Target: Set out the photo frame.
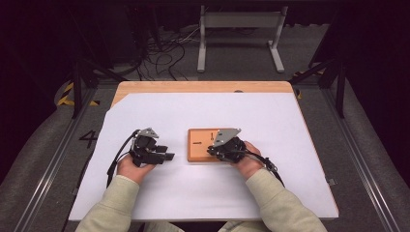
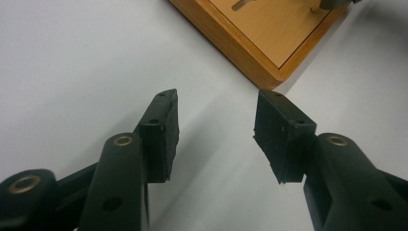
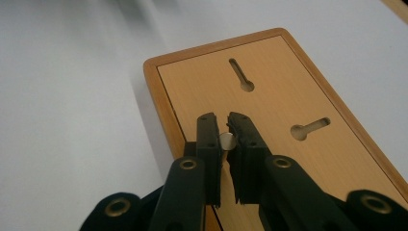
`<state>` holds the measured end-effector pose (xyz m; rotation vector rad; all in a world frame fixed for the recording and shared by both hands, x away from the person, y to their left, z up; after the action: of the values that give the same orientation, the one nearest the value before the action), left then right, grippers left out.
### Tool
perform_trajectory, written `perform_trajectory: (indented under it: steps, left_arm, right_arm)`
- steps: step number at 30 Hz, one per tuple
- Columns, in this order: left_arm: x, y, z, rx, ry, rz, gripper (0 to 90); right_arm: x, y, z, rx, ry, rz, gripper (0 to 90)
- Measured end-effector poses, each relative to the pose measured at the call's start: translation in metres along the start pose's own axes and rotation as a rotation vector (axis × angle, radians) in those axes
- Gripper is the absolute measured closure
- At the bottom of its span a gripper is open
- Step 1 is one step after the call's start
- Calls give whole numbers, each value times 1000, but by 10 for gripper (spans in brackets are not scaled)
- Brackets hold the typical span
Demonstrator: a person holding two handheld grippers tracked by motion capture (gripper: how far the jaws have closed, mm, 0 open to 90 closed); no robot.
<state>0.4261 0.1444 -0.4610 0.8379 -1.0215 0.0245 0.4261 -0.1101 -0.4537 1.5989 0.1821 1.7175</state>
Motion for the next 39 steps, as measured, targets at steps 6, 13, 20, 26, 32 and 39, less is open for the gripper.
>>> perform_trajectory:
  steps: [6, 13, 20, 26, 32, 39]
  left_arm:
    - [7, 0, 6, -12, 9, 26, 448]
    - [15, -3, 9, -14, 8, 43, 402]
    - [24, -6, 7, -14, 25, 86, 360]
    - [30, -9, 2, -5, 53, 136, 314]
    - [43, -9, -1, 13, 66, 181, 259]
    - [50, -17, -2, 1, 85, 165, 227]
  right_arm:
    - [-2, 3, -10, -62, 52, 21, 837]
    - [-4, 5, -20, -114, 91, 26, 837]
    - [-6, 6, -27, -151, 121, 37, 836]
    - [-7, 7, -31, -171, 131, 54, 835]
    - [-9, 7, -34, -190, 142, 70, 835]
    - [-11, 8, -36, -203, 151, 77, 835]
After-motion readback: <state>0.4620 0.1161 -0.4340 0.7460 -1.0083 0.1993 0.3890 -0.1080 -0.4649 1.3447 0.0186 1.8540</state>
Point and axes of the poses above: each handheld gripper's, and its own axes: y roughly backward along the jaws, x roughly out of its top, z roughly to its right, the point moved 4 cm from there along -y, roughly forward along the jaws, and after that the axes turned 9 degrees about z, right-handed, at the moved point
